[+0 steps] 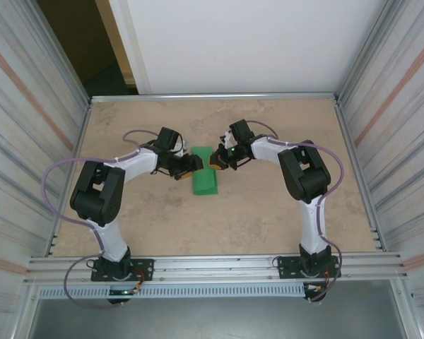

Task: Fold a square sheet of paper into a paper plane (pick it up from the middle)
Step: First fold in half a square sheet of paper at the center of the table.

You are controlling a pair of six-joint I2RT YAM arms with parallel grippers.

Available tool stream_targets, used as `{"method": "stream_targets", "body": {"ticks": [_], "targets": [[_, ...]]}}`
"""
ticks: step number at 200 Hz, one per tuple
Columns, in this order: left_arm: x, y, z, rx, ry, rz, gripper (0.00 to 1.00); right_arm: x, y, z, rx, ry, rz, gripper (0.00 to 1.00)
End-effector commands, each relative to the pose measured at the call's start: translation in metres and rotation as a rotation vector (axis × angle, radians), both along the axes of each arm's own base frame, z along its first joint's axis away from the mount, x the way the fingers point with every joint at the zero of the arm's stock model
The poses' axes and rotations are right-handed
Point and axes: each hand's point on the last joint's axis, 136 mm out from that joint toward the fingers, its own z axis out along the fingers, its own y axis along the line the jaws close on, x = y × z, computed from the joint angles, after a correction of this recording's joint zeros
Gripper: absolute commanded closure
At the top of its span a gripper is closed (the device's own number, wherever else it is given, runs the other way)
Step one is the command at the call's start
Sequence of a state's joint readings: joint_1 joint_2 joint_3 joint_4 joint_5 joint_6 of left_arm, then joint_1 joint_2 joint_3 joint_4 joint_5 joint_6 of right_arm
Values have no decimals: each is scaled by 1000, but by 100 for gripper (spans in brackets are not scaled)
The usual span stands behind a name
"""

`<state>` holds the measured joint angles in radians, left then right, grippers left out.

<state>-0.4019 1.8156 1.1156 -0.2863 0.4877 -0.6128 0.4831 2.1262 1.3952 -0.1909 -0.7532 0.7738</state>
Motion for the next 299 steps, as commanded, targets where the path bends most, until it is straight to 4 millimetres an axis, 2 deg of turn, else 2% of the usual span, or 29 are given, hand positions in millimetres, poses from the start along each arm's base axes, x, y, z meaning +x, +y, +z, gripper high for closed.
{"method": "stream_targets", "body": {"ticks": [1,85,122,145,164,192,230,231,245,299], "targets": [[6,0,-2,47,-18,-21,39,-3,5,-2,9,-1,33,95],[9,6,-26,124,39,-20,46,0,3,-5,15,3,28,90],[3,12,-42,197,86,-10,51,2,-3,2,-4,4,5,76],[-3,21,-56,272,128,11,53,9,-24,12,-58,-23,-62,63],[-9,23,-67,299,158,15,54,14,-49,18,-115,-36,-142,50],[-17,21,-80,335,188,-17,53,10,-72,25,-169,-64,-214,41],[-32,21,-95,390,233,-61,50,0,-88,26,-229,-90,-267,30],[-34,22,-100,397,245,-63,50,0,-89,26,-230,-90,-267,30],[-41,24,-111,436,280,-80,49,0,-93,25,-250,-101,-282,29],[-55,26,-121,605,342,-108,47,-5,-101,24,-282,-134,-297,35]]}}
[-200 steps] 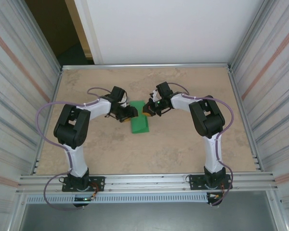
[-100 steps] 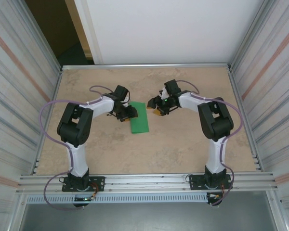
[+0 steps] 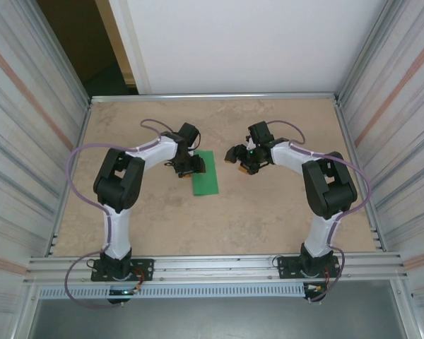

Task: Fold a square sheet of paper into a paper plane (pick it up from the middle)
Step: First fold in half a square sheet of paper at the center of the table, then hold the square sheet of paper at the center of the table.

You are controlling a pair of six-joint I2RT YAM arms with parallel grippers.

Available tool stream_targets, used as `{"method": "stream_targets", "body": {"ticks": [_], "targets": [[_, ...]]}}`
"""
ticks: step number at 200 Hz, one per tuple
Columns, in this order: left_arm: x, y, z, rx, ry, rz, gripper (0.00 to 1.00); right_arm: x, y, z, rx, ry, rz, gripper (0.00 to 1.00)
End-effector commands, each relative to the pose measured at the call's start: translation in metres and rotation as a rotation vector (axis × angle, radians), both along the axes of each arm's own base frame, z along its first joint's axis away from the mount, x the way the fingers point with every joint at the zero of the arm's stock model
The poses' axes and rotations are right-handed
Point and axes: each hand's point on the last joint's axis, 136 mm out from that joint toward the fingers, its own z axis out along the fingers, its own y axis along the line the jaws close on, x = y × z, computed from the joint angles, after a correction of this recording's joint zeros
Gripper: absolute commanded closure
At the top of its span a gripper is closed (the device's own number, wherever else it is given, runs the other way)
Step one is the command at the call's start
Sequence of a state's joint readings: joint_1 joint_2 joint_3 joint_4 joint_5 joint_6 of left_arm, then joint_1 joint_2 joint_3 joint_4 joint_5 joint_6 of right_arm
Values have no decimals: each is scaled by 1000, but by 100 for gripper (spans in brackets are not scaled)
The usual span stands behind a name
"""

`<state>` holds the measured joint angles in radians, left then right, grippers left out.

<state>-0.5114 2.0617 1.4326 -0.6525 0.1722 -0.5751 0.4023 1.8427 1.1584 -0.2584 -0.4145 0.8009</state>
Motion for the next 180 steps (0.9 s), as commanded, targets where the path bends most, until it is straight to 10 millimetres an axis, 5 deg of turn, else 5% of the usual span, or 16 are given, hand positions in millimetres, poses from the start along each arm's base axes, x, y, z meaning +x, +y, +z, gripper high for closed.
{"method": "stream_targets", "body": {"ticks": [1,180], "targets": [[-60,23,-75,209,236,-40,47,-4,-5,13,-23,-47,-13,35],[-82,21,-116,228,376,25,42,-9,6,-10,16,14,40,38]]}}
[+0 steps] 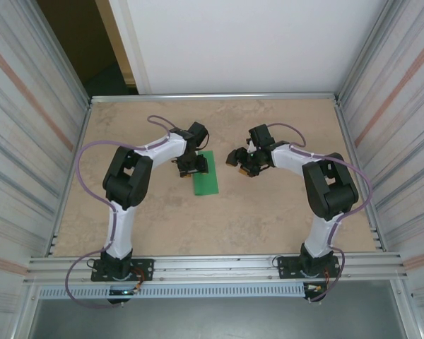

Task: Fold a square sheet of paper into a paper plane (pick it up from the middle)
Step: Hold the square sheet of paper at the center of the table.

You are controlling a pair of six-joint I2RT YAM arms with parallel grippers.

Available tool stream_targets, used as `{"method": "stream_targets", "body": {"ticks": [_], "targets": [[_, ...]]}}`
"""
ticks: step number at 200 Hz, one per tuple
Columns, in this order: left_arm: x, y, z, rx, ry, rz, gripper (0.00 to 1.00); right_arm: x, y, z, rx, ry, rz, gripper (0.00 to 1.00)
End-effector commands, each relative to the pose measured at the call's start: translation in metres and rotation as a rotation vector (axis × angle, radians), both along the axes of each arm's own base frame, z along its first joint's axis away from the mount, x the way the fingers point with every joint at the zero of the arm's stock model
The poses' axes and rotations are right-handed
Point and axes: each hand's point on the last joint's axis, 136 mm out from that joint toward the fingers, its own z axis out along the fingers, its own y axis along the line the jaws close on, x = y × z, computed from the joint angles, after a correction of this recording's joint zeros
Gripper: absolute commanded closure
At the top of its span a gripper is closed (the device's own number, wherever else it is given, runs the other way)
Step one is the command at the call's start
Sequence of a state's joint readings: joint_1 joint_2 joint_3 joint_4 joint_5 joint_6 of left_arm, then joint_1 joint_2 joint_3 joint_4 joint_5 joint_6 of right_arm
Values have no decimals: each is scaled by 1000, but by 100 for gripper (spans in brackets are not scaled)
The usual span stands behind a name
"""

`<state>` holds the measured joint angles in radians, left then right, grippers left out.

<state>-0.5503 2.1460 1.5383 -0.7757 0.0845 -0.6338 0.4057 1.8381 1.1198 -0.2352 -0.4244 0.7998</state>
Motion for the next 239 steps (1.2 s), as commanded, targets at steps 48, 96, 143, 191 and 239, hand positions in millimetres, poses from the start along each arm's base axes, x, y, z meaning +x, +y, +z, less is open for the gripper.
{"method": "stream_targets", "body": {"ticks": [48,96,143,191,239], "targets": [[-82,22,-109,100,335,21,41,-2,6,-4,11,6,31,39],[-83,22,-110,100,333,14,40,-5,12,-6,26,10,46,40],[-83,23,-111,99,333,9,41,-6,19,-2,55,1,65,41],[-83,23,-111,101,331,2,41,-11,45,6,134,-11,155,50],[-83,23,-111,101,329,-10,41,-8,68,0,188,16,200,73]]}}
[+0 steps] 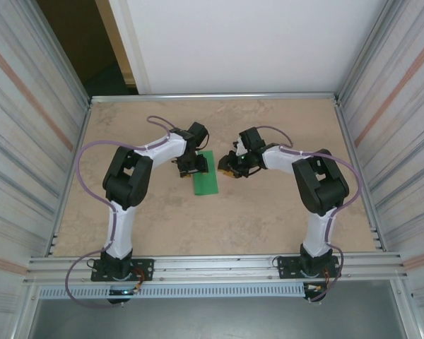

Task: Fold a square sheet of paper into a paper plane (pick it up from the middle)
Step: Hold the square sheet of paper at the center of the table.

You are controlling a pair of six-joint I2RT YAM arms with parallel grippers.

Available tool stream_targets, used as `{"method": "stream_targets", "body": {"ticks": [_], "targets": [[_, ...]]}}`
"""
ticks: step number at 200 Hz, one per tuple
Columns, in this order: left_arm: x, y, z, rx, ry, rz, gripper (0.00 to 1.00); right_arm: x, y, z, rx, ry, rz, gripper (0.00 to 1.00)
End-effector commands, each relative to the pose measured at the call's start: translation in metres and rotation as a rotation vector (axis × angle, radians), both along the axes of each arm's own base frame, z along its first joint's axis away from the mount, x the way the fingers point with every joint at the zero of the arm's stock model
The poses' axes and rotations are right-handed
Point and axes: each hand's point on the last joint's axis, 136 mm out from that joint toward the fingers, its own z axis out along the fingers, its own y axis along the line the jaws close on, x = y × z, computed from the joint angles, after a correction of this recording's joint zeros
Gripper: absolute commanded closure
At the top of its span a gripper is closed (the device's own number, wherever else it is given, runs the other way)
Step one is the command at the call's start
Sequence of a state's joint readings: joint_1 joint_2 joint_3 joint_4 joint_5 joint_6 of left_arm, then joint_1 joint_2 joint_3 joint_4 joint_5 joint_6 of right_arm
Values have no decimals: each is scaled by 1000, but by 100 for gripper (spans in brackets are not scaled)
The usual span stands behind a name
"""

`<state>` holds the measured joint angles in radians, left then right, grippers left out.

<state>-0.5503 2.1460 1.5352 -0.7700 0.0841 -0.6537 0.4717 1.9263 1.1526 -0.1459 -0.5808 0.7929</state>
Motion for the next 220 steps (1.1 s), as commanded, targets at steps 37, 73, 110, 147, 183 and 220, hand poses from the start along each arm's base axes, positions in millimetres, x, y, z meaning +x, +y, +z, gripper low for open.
{"method": "stream_targets", "body": {"ticks": [37,73,110,147,183,220], "targets": [[-83,23,-111,99,330,-33,41,11,28,-3,67,10,64,83],[-84,23,-111,98,332,-33,41,14,33,-9,68,28,74,90],[-85,24,-111,96,333,-30,41,9,37,-17,55,46,100,96],[-86,24,-111,94,333,-30,41,5,42,-23,52,55,120,99],[-87,24,-111,93,333,-29,41,3,40,-35,30,81,118,100],[-88,22,-110,80,338,-23,41,-5,28,-57,-40,133,102,100]]}}
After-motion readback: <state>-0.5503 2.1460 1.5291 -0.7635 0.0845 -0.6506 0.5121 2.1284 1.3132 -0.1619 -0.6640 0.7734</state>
